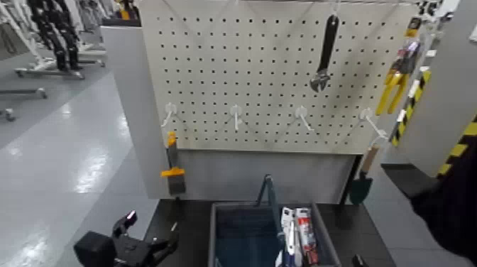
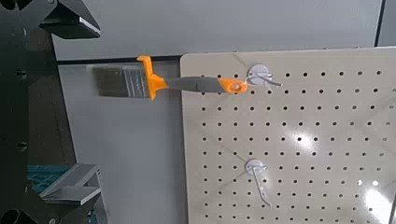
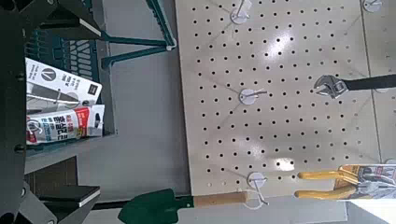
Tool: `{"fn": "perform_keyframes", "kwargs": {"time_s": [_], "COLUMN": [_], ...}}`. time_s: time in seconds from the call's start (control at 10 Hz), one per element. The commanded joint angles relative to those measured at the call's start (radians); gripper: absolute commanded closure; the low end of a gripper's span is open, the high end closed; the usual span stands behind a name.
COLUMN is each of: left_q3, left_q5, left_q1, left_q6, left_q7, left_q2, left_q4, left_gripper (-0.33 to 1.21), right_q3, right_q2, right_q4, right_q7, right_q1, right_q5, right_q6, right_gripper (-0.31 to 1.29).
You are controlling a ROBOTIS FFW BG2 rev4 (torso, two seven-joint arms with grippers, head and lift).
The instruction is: Put the yellow paint brush into the crate.
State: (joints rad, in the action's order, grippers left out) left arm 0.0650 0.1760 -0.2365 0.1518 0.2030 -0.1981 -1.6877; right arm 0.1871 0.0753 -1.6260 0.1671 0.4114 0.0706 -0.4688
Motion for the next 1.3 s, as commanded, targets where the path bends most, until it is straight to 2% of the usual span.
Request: {"fn": "perform_keyframes", "kwargs": {"time_s": [0.1,0.3,0.4,0.7,0.9,1.3], "left_q3": [-0.109,-0.142,-0.137,-0.134,-0.111,-0.031], "left_q5": [0.022,0.079,0.118,0.161,0.171,0.186], "left_q1": [0.059,0.134,0.167,0.269,0.344,0.493], "left_q6": [-0.14,-0.236,-0.268,-0.322,-0.345,-0.339], "left_q7": [0.133,0.216,0.251,0.349,0.407,0.489], "left_q2": [0.008,-0.052,-0.084,-0.155,-0.198,-0.224], "left_q4": [-0.024,-0.014,0.003,0.086,0.14,0.287], "left_gripper": [0.12,0.12,0.12,0.12,0.12,0.13], "right_q3": [0.002,0.002,0.003,0.003,0.005,0.006], "right_q2": [0.001,0.003,0.004,0.004,0.004,0.003], "right_q4": [0.0,0.0,0.0,0.0,0.0,0.002], "right_q7": [0.0,-0.001,-0.001,-0.001,-0.001,-0.001], "right_q1": [0.0,-0.003,-0.003,-0.005,-0.005,-0.006], "right_q5": [0.0,0.0,0.0,0.0,0.0,0.0], "right_q6": [0.002,0.002,0.002,0.002,0.002,0.002], "right_gripper": [0.13,0.13,0.13,0.13,0.13,0.13]}}
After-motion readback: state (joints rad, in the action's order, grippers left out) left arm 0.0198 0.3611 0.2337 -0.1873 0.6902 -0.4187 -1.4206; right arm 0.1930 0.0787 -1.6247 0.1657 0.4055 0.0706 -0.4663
